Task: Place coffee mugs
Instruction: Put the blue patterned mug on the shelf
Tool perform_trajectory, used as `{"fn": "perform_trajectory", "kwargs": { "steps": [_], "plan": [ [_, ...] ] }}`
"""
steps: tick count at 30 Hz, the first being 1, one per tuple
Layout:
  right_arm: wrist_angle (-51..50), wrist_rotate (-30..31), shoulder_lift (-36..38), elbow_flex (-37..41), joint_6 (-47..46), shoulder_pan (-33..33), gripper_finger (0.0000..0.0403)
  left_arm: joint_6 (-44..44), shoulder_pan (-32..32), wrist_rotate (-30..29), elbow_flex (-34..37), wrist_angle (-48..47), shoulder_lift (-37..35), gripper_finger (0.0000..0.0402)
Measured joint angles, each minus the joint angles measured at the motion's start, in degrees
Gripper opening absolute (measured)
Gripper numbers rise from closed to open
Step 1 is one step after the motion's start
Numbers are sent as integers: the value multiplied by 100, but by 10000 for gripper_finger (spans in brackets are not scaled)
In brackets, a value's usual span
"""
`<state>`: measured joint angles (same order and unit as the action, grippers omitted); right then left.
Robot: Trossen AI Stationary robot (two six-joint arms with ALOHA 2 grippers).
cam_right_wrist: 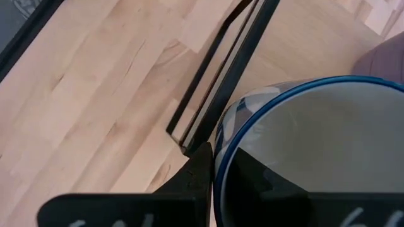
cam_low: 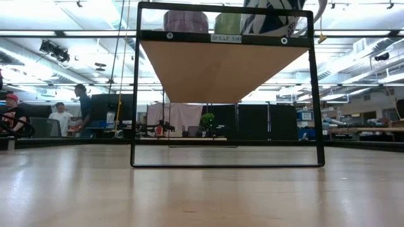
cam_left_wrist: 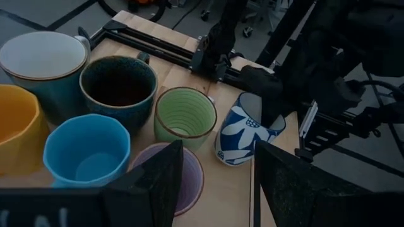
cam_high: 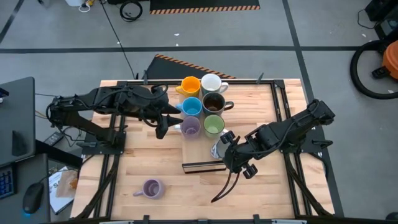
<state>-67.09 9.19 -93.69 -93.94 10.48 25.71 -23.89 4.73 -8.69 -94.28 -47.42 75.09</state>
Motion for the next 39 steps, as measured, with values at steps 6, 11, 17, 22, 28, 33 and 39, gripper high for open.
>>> {"fn": "perform_trajectory", "kwargs": {
  "steps": [6, 11, 17, 22, 28, 33, 39],
  "plan": [
    [66, 70, 0, 27, -29, -2, 49, -105, 0, 0, 0, 0, 0, 204],
    [92, 350, 7, 25, -175, -2, 66, -103, 0, 0, 0, 0, 0, 204],
    [218, 489, 7, 25, -175, -2, 92, -101, 0, 0, 0, 0, 0, 204],
    [267, 546, 7, 25, -175, 0, 115, -98, 0, 0, 0, 0, 0, 204],
    [301, 827, 13, -142, -144, 0, 135, -95, 0, 0, 0, 0, 0, 204],
    [286, 923, 15, -371, -71, 2, 138, -95, 0, 0, 0, -6, 0, 204],
    [273, 925, 15, -452, -22, 2, 138, -95, 0, 0, 2, -9, -32, 204]
  ]
}}
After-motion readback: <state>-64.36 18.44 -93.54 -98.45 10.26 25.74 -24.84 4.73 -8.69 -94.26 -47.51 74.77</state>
